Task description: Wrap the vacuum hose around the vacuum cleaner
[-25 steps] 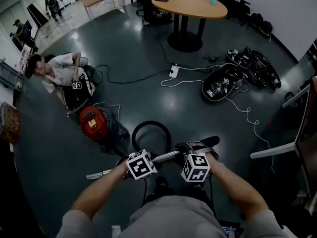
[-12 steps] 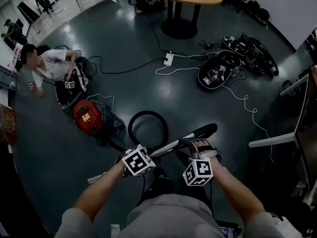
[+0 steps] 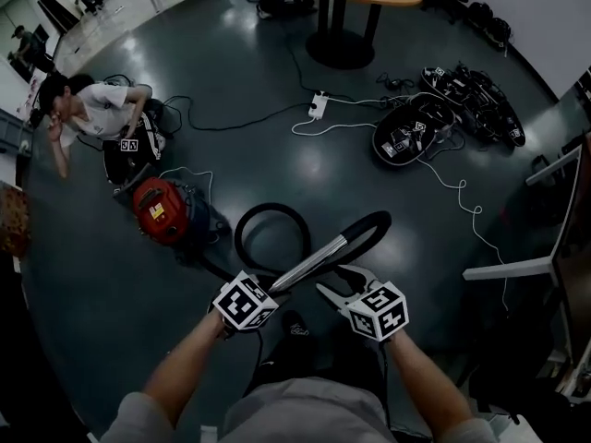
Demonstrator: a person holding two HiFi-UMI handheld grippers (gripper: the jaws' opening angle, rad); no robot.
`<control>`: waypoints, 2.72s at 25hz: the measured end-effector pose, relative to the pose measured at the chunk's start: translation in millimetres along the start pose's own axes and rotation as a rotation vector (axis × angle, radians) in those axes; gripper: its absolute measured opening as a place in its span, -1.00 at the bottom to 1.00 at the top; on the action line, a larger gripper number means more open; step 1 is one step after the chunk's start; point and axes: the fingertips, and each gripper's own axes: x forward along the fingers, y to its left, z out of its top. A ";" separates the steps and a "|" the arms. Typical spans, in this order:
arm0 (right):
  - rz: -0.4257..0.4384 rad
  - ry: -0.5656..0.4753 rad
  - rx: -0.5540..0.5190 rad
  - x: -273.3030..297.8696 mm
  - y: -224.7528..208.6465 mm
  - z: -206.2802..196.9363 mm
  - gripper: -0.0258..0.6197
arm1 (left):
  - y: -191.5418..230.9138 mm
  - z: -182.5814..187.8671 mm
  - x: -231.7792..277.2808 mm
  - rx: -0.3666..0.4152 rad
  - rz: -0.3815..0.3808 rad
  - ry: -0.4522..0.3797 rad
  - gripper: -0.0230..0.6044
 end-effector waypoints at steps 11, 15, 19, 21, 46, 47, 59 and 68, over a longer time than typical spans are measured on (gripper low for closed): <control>0.276 -0.105 0.624 47.4 -16.4 10.2 0.02 | -1.4 6.5 19.5 -0.225 0.117 -0.098 -0.37; 0.345 -0.132 0.736 58.8 -16.4 3.3 0.02 | -15.8 14.9 32.6 -0.274 0.160 -0.117 -0.37; 0.386 -0.148 0.766 60.7 -16.5 -7.7 -0.15 | -32.4 23.8 47.0 -0.313 0.199 -0.133 -0.37; 0.402 -0.138 0.774 57.8 -18.4 -9.2 -0.27 | -38.7 28.2 52.3 -0.337 0.217 -0.142 -0.37; 0.438 0.009 0.602 53.7 -48.3 -1.0 -0.38 | -91.3 -26.5 32.9 -0.372 0.360 -0.023 -0.07; 0.435 0.007 0.592 56.4 -50.6 2.4 -0.38 | -92.1 -30.5 30.5 -0.385 0.370 -0.022 -0.07; 0.404 0.082 0.328 87.4 -47.4 19.7 -0.38 | -97.6 -51.6 -3.8 -0.452 0.394 -0.027 -0.08; 0.419 0.219 0.036 95.4 -51.4 6.3 -0.38 | -63.0 -9.3 5.4 -0.368 0.453 -0.100 -0.08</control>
